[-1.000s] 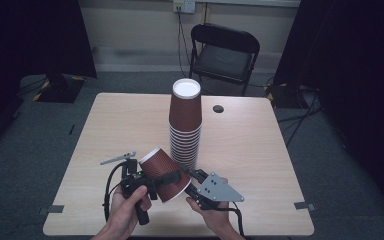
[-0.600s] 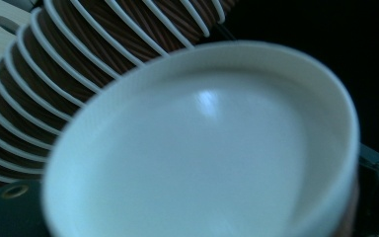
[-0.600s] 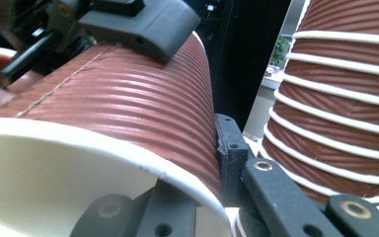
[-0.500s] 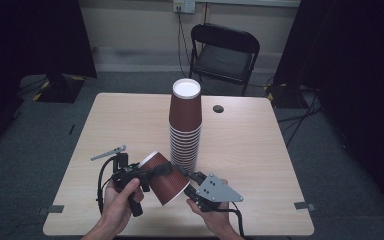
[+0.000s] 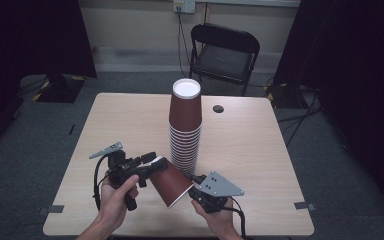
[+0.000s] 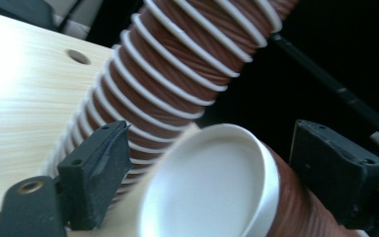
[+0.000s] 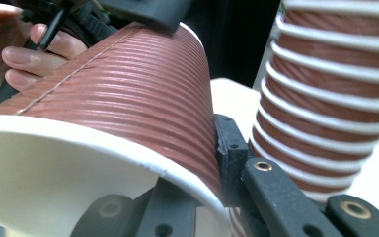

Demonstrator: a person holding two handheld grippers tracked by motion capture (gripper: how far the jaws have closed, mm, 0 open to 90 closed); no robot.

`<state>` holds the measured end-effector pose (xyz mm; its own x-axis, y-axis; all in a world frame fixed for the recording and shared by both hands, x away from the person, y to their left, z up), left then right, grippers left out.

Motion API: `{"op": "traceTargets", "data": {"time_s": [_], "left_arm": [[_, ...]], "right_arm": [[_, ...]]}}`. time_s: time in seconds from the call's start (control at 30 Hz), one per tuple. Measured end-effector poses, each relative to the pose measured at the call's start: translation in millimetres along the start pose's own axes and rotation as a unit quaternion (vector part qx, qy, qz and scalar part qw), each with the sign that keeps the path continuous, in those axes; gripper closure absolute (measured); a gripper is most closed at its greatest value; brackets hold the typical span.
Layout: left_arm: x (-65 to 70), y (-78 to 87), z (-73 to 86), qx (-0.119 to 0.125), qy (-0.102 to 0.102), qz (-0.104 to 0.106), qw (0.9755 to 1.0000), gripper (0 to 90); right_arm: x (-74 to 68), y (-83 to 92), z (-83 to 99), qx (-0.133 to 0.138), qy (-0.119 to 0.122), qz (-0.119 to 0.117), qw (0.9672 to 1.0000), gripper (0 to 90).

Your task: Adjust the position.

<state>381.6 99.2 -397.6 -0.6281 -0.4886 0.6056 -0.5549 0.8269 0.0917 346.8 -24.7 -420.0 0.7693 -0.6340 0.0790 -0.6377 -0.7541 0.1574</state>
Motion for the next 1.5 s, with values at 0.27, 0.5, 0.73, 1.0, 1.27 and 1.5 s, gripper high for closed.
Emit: {"op": "traceTargets", "data": {"time_s": [0.27,0.5,0.73,1.0,1.27,1.5], "left_arm": [[-5.2,1.9,-6.4,0.023,-0.068,-0.046,0.9964,16.0],[-4.8,1.1,4.9,-0.026,-0.106,-0.039,0.9933,15.7],[5.5,3.7,16.9,-0.056,-0.153,0.021,0.9865,16.6],[3.7,4.9,26.3,-0.083,-0.217,0.011,0.9725,20.7],[-2.3,2.0,41.7,-0.131,-0.278,-0.011,0.9514,16.5],[2.1,-0.7,59.2,-0.171,-0.333,-0.001,0.9274,15.7]], "right_arm": [[14.8,7.0,15.7,-0.034,-0.034,-0.002,0.9988,86.5],[22.1,14.1,20.2,-0.058,-0.043,-0.008,0.9974,86.5],[31.0,17.7,26.7,-0.071,-0.084,-0.030,0.9935,86.5],[40.6,21.0,33.8,-0.113,-0.098,-0.049,0.9876,86.5],[52.7,23.0,36.6,-0.142,-0.097,-0.034,0.9844,86.7],[49.4,22.3,42.1,-0.179,-0.112,-0.061,0.9755,86.7]]}}
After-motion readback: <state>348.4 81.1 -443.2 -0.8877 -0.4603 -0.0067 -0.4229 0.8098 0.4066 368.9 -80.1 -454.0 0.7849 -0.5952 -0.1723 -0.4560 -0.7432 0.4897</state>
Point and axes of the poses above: each handheld gripper's, and its own axes: y roughly backward along the jaws, z roughly out of its underside, x roughly to its right, the point moved 9 cm from there along -y, roughly forward along the jaws, and after that the axes turned 3 degrees about x, right-handed, at the moved point
